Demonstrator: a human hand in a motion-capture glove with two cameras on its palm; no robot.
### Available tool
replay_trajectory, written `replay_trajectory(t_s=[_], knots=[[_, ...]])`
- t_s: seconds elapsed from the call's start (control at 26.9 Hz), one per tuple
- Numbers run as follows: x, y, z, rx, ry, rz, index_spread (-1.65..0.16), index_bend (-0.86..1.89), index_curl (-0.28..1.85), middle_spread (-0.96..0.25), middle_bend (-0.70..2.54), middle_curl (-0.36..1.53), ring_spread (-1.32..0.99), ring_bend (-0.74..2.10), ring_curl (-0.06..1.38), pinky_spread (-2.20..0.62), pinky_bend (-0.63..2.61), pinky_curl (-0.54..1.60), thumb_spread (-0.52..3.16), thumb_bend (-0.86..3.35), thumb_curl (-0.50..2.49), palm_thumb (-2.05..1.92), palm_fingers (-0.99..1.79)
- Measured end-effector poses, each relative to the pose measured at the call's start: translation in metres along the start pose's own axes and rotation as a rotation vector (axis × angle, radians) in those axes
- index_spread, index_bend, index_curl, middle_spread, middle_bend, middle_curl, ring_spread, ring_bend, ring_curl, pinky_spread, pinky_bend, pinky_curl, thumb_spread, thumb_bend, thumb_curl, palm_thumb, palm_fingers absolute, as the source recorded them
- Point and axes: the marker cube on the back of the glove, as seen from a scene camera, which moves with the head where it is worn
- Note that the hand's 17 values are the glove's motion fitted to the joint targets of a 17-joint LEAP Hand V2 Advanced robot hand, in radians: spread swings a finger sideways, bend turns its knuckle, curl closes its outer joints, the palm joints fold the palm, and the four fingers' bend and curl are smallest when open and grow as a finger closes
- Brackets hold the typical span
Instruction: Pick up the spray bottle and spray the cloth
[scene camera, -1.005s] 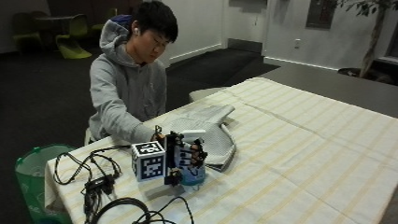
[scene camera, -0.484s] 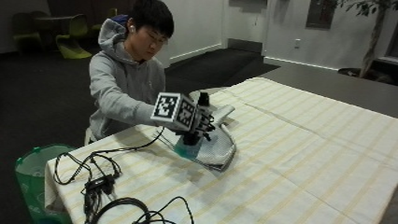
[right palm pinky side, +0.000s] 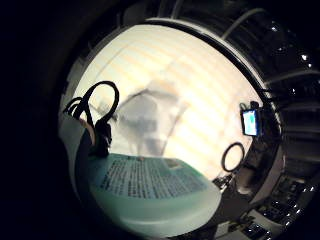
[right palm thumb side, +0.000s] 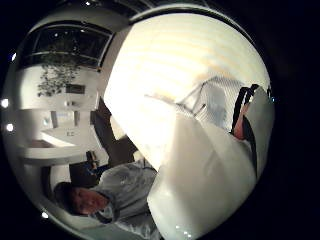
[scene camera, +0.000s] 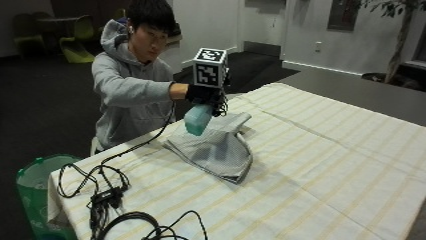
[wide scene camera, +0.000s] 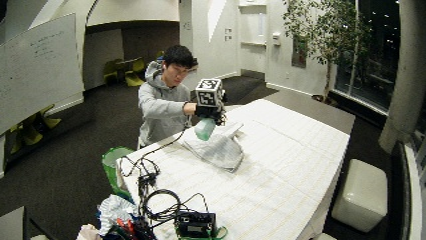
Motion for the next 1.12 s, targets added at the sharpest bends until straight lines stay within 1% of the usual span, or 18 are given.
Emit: replay_trajectory(t_s=[0.22, 0.37, 0.52, 0.86, 0.97, 1.12], knots=[[-0.014, 0.0, 0.061, -0.127, 0.109, -0.018, -0.18, 0.59, 0.55, -0.06, 0.68, 0.52, -0.17, 0.58, 0.45, -0.25, 0.31, 0.42, -0.02, -0.03, 0.65, 0.98, 1.4], [-0.01, -0.001, 0.078, -0.152, 0.125, -0.034, -0.18, 0.59, 0.55, -0.06, 0.69, 0.52, -0.17, 0.59, 0.45, -0.25, 0.31, 0.42, -0.03, -0.03, 0.66, 0.98, 1.4], [-0.018, 0.001, 0.074, -0.132, 0.112, -0.024, -0.18, 0.59, 0.55, -0.06, 0.69, 0.52, -0.17, 0.59, 0.45, -0.25, 0.32, 0.42, -0.04, -0.03, 0.66, 0.98, 1.4], [-0.04, 0.003, 0.03, -0.028, 0.101, -0.015, -0.18, 0.59, 0.56, -0.06, 0.7, 0.52, -0.17, 0.59, 0.45, -0.25, 0.32, 0.42, -0.04, -0.03, 0.67, 0.97, 1.4], [-0.044, 0.004, 0.032, -0.028, 0.102, -0.01, -0.18, 0.59, 0.56, -0.06, 0.7, 0.51, -0.17, 0.59, 0.45, -0.26, 0.32, 0.42, -0.04, -0.03, 0.67, 0.97, 1.4], [-0.041, 0.003, 0.053, -0.061, 0.113, -0.01, -0.18, 0.59, 0.56, -0.06, 0.7, 0.51, -0.17, 0.59, 0.45, -0.26, 0.32, 0.42, -0.04, -0.03, 0.67, 0.97, 1.4]])
